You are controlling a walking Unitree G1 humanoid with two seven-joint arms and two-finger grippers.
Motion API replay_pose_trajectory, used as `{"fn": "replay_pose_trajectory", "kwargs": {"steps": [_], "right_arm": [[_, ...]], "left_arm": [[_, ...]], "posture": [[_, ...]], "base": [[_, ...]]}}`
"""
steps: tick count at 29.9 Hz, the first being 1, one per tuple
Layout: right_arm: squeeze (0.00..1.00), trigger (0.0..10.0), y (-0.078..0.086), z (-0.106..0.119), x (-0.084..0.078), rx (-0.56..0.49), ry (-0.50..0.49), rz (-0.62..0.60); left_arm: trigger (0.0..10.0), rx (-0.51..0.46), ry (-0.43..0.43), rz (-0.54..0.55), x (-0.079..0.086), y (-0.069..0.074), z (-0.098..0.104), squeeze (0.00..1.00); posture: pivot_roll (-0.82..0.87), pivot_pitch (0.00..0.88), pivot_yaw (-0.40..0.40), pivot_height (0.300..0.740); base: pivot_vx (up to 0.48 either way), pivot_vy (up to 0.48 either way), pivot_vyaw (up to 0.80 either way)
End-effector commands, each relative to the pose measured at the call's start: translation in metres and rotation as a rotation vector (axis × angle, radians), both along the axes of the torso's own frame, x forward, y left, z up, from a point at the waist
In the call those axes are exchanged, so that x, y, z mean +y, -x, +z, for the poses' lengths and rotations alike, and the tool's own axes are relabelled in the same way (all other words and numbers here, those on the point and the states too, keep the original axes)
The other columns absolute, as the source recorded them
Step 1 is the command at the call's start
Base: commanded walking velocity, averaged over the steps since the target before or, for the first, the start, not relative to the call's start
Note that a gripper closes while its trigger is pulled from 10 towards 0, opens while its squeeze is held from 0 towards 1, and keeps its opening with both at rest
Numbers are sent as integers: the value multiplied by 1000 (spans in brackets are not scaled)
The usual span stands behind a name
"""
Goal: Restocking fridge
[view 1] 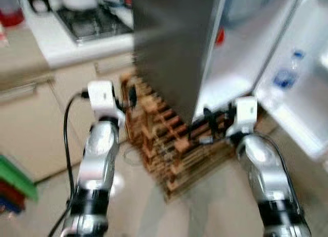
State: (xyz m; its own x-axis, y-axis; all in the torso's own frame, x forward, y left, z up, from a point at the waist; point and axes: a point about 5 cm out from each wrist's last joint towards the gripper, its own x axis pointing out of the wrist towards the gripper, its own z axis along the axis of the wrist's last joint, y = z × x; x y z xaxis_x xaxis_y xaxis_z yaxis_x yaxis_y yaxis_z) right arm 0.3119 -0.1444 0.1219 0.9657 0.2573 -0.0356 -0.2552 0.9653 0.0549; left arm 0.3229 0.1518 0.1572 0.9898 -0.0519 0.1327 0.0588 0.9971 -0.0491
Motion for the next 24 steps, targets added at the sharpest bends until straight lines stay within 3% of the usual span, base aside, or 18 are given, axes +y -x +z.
{"fn": "replay_pose_trajectory", "kwargs": {"steps": [1, 8, 18, 24], "right_arm": [[0, 10000, 1, 2, 2, -13, 8, 2], [0, 10000, 3, -4, 4, -3, -41, -31], [0, 10000, 7, -7, 4, 6, -38, -32], [0, 10000, 9, -9, 1, 11, -33, -32]], "left_arm": [[10000, -23, -6, -16, -1, -1, 6, 0], [10000, -52, 6, -79, -1, 1, 15, 0], [10000, -125, -3, -154, -10, 7, 26, 0], [10000, -136, -2, -192, -16, 12, 25, 0]], "posture": [[-48, 0, 24, 740], [-25, 0, 51, 740], [-36, 0, 51, 740], [-38, 0, 46, 740]], "base": [[330, -345, 469], [324, -340, 321], [0, 0, 0], [0, -476, 0]]}}
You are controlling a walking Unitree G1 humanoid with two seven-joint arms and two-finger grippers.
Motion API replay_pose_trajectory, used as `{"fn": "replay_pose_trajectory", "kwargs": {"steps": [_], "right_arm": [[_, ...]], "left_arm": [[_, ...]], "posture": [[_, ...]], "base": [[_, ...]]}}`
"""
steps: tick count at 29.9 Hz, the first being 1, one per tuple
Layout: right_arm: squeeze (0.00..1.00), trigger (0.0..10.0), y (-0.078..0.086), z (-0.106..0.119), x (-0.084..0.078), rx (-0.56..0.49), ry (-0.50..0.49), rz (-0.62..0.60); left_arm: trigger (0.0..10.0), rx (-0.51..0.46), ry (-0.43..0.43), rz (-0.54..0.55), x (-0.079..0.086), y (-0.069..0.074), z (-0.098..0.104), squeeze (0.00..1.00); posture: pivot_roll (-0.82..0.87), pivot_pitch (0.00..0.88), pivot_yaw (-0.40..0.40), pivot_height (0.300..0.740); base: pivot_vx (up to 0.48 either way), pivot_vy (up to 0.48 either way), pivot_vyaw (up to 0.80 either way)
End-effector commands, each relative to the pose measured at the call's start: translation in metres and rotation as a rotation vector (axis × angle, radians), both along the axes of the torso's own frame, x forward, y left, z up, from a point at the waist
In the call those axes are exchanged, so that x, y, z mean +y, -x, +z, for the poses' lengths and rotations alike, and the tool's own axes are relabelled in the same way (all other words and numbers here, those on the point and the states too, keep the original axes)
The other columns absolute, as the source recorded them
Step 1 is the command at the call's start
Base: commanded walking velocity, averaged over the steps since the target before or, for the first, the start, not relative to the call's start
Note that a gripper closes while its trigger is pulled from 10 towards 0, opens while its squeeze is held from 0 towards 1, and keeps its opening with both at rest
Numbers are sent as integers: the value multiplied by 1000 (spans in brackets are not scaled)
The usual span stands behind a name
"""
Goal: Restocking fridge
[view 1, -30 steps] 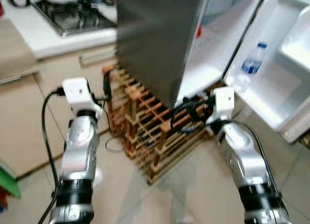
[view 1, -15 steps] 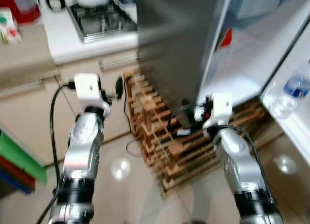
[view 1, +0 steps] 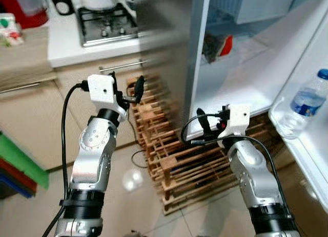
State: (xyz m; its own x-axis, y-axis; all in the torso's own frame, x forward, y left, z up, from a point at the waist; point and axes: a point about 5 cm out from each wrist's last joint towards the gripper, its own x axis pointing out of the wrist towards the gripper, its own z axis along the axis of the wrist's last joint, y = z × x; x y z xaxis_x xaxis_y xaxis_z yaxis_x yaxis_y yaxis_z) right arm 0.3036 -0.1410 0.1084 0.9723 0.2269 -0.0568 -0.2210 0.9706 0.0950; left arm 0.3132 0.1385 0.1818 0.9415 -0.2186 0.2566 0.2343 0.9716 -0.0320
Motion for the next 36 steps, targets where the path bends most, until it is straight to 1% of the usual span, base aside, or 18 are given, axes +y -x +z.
{"fn": "replay_pose_trajectory", "kwargs": {"steps": [1, 2, 3, 6, 7, 8, 9, 13, 14, 19, 20, 24, 25, 26, 28, 33, 35, 36], "right_arm": [[0, 10000, 1, 5, -2, -18, 1, 1], [0, 10000, 1, 5, -2, -18, 1, 1], [0, 10000, 2, 4, -2, -16, 1, 1], [0, 10000, 3, 3, -2, -12, 1, 1], [0, 10000, 3, 2, -2, -11, 1, 0], [0, 10000, 3, 2, -2, -11, 1, 0], [0, 10000, 3, 2, -2, -10, 0, -1], [0, 10000, 5, 1, -3, -7, -2, -4], [0, 10000, 6, 1, -4, -6, -1, -4], [0, 10000, 8, 0, -6, 3, 7, -2], [0, 10000, 8, 0, -7, 6, 11, -2], [0, 10000, 9, -1, -11, 13, 31, -13], [0, 10000, 9, -4, -14, 26, 83, -25], [0, 10000, 9, -4, -14, 26, 83, -25], [0, 10000, 10, -13, -25, 64, 162, -69], [0, 10000, 8, -13, -27, 73, 144, -73], [0, 10000, 5, -11, -23, 65, 133, -64], [0, 10000, 3, -8, -18, 51, 118, -47]], "left_arm": [[10000, -8, -4, -21, -3, 2, 0, 0], [10000, -8, -4, -21, -3, 2, 0, 0], [10000, 20, 10, -6, 0, 2, -6, 0], [10000, 76, 36, 22, 5, 2, -15, 0], [10000, 139, 78, 57, 11, 0, -25, 0], [10000, 139, 78, 57, 11, 0, -25, 0], [10000, 188, 104, 81, 16, -1, -32, 0], [10000, 264, 139, 134, 26, -2, -45, 0], [10000, 274, 134, 138, 26, -2, -47, 0], [10000, 278, 138, 137, 23, -1, -47, 0], [10000, 283, 152, 134, 22, 0, -48, 0], [10000, 268, 148, 136, 22, 0, -46, 0], [10000, 267, 149, 134, 21, 0, -45, 0], [10000, 267, 149, 134, 21, 0, -45, 0], [10000, 263, 145, 135, 21, 0, -44, 0], [10000, 245, 130, 137, 20, 1, -41, 0], [10000, 245, 118, 134, 20, 1, -41, 0], [10000, 247, 110, 132, 21, 1, -41, 0]], "posture": [[-37, 0, 46, 740], [-37, 0, 46, 740], [-35, 0, 49, 740], [-32, 0, 53, 740], [-33, 0, 57, 740], [-33, 0, 57, 740], [-33, 0, 58, 740], [-36, 0, 56, 740], [-37, 0, 53, 740], [-38, 0, 46, 740], [-38, 0, 43, 740], [-39, 0, 37, 740], [-37, 0, 34, 740], [-37, 0, 34, 740], [-31, 0, 26, 740], [-20, 0, 21, 740], [-13, 0, 22, 740], [-10, 0, 23, 740]], "base": [[0, -465, 0], [0, -465, 0], [0, -442, 0], [0, -444, 0], [0, -442, 0], [0, -442, 0], [0, -446, 0], [0, -443, 0], [0, -442, 0], [0, -442, 0], [244, -259, 0], [0, 0, 0], [0, 0, 0], [0, 0, 0], [0, 0, 0], [0, 0, 0], [0, 0, 0], [0, 0, 0]]}}
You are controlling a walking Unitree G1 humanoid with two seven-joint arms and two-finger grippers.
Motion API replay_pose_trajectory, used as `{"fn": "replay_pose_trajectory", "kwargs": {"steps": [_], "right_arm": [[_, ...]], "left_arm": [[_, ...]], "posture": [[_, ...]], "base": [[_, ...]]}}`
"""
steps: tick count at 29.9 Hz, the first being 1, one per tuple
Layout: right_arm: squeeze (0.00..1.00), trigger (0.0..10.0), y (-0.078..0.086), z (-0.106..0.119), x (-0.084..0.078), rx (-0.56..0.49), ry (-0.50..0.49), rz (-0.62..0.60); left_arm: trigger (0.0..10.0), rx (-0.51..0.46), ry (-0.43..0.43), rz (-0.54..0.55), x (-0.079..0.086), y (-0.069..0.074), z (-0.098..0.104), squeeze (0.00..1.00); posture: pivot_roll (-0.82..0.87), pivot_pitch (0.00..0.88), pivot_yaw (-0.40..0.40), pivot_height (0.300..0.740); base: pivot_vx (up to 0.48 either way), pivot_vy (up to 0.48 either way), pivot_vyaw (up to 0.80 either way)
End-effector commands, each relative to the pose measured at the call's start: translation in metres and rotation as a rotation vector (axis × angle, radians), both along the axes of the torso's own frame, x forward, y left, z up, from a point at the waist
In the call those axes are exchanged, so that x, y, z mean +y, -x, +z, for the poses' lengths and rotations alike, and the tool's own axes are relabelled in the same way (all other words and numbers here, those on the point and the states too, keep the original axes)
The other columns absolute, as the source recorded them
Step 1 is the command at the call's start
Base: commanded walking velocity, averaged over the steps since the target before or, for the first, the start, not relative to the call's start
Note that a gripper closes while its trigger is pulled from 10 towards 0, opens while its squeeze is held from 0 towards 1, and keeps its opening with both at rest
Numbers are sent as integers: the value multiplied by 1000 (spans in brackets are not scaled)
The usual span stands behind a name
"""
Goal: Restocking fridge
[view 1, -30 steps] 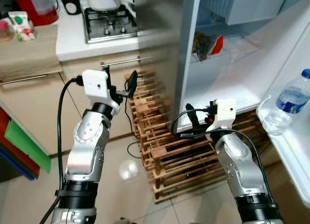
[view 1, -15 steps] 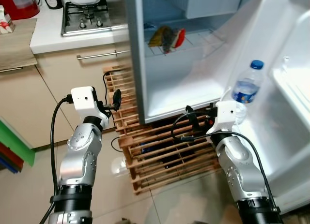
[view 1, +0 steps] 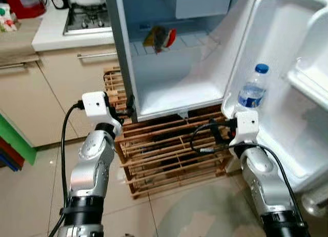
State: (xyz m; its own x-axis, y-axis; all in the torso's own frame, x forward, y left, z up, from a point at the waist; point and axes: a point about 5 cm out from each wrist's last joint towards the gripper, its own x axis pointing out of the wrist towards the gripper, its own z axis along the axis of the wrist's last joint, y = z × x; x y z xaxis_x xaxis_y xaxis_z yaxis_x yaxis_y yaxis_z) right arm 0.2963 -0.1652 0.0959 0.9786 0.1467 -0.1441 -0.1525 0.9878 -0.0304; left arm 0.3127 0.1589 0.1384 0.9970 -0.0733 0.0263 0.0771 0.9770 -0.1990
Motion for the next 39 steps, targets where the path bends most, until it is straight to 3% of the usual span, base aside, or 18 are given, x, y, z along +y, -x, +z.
{"fn": "replay_pose_trajectory", "kwargs": {"steps": [1, 11, 16, 17, 21, 26, 32, 39], "right_arm": [[0, 10000, -4, 4, 6, -11, -22, 21], [0, 10000, -3, 8, 22, -33, -29, 69], [0, 10000, -8, 9, 17, -44, -43, 34], [0, 10000, -13, 14, 22, -63, -71, 20], [0, 10000, -17, 20, 25, -99, -71, 33], [0, 10000, -18, 22, 15, -100, -56, 13], [0, 10000, -19, 21, 17, -93, -62, 30], [0, 10000, -31, 28, 23, -113, -74, 65]], "left_arm": [[10000, -6, -20, 0, 0, 1, 3, 0], [10000, -21, -60, -21, -5, -3, 7, 0], [10000, -44, -72, -72, -11, -11, 11, 0], [10000, -50, -82, -90, -12, -18, 13, 0], [10000, -41, -124, -106, -17, -25, 15, 0], [10000, -8, -103, -100, -21, -25, 5, 0], [10000, -20, -83, -113, -28, -21, 3, 0], [10000, -43, -92, -88, -19, -20, 6, 0]], "posture": [[-10, 0, 23, 740], [-26, 0, 40, 740], [-55, 0, 66, 740], [-59, 0, 77, 740], [-71, 0, 87, 740], [-79, 0, 67, 740], [-54, 0, 34, 740], [-7, 0, 21, 740]], "base": [[0, 0, 0], [0, 0, 554], [0, 0, 375], [0, 0, 0], [0, 0, 0], [0, 0, 203], [0, 0, 730], [0, 480, 0]]}}
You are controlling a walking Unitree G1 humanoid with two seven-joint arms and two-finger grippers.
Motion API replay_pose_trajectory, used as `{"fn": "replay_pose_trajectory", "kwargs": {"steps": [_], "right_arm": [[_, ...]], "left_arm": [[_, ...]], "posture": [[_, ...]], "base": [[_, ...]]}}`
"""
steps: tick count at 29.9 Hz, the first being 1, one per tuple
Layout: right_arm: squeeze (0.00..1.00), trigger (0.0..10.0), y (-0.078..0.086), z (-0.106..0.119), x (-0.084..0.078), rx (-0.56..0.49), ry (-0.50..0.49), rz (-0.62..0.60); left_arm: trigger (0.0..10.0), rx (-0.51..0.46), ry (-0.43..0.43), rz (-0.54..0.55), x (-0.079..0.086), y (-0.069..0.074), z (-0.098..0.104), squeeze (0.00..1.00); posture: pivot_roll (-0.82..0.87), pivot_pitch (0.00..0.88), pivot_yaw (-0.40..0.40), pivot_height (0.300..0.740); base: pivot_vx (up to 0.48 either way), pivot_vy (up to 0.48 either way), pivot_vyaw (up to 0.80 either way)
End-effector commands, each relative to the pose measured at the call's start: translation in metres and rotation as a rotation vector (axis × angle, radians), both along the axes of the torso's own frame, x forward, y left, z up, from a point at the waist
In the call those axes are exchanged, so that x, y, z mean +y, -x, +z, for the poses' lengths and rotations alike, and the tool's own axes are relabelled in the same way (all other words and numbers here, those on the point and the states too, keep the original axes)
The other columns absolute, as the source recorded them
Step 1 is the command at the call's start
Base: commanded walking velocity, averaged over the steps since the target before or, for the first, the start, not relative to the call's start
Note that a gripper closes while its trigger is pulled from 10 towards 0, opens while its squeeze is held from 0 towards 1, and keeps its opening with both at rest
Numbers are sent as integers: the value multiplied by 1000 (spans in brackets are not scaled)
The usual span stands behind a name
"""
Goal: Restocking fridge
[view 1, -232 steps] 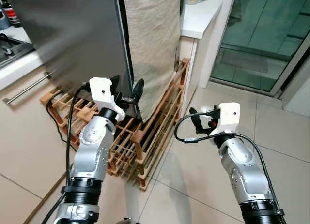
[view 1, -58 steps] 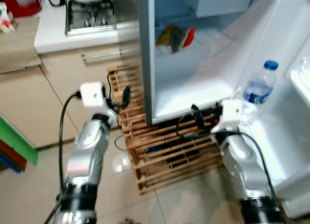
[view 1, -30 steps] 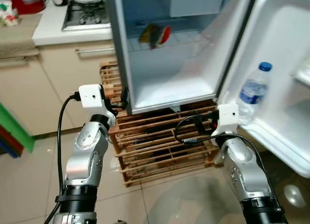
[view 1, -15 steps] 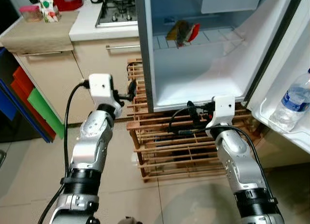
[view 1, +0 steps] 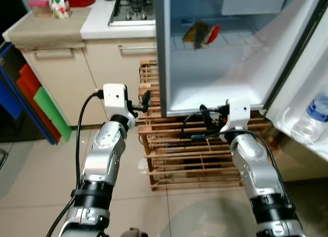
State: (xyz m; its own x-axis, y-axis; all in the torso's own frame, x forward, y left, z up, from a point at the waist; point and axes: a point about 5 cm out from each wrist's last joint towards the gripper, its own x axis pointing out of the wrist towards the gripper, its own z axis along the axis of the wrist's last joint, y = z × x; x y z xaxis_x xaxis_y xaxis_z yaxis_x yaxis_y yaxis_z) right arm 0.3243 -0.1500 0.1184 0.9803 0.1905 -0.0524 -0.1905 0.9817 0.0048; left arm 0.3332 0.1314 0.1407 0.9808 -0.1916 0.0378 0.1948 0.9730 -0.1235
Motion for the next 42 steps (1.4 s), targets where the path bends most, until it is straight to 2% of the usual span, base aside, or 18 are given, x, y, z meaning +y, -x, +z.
{"fn": "replay_pose_trajectory", "kwargs": {"steps": [1, 10, 15, 19, 26, 30, 31, 33, 42], "right_arm": [[0, 10000, -4, 7, 9, -34, -23, 32], [0, 10000, -8, -1, 3, -11, -24, 25], [0, 10000, -11, 4, 5, -31, -26, 33], [0, 10000, -9, 6, 8, -69, -32, 40], [0, 10000, -6, -2, 9, -38, -34, 45], [0, 10000, -7, -3, 12, -34, -40, 53], [0, 10000, -7, -3, 13, -35, -43, 52], [0, 10000, -8, -3, 14, -39, -48, 54], [0, 10000, -7, -3, 17, -49, -70, 43]], "left_arm": [[10000, -31, -16, 28, 9, 1, 5, 0], [10000, -33, 8, 51, 12, -3, 6, 0], [10000, -19, 18, 49, 9, -5, 3, 0], [10000, 14, -8, 19, 2, 5, -8, 0], [10000, 8, -23, 45, 8, 4, -7, 0], [10000, -6, -41, 40, 6, 4, -7, 0], [10000, -53, -22, 25, 5, 5, 0, 0], [10000, -63, -46, 23, 6, 3, 2, 0], [10000, -78, -69, 37, 10, 2, 6, 0]], "posture": [[-3, 0, 22, 740], [9, 0, 9, 740], [9, 0, 7, 740], [22, 0, 2, 740], [30, 0, -6, 740], [29, 0, -5, 740], [28, 0, -1, 740], [29, 0, 2, 740], [34, 0, 9, 740]], "base": [[0, 480, 0], [0, 480, 0], [0, 480, 0], [0, 480, 123], [0, 480, 649], [0, 0, 244], [0, 0, 0], [0, 0, 0], [421, 0, 0]]}}
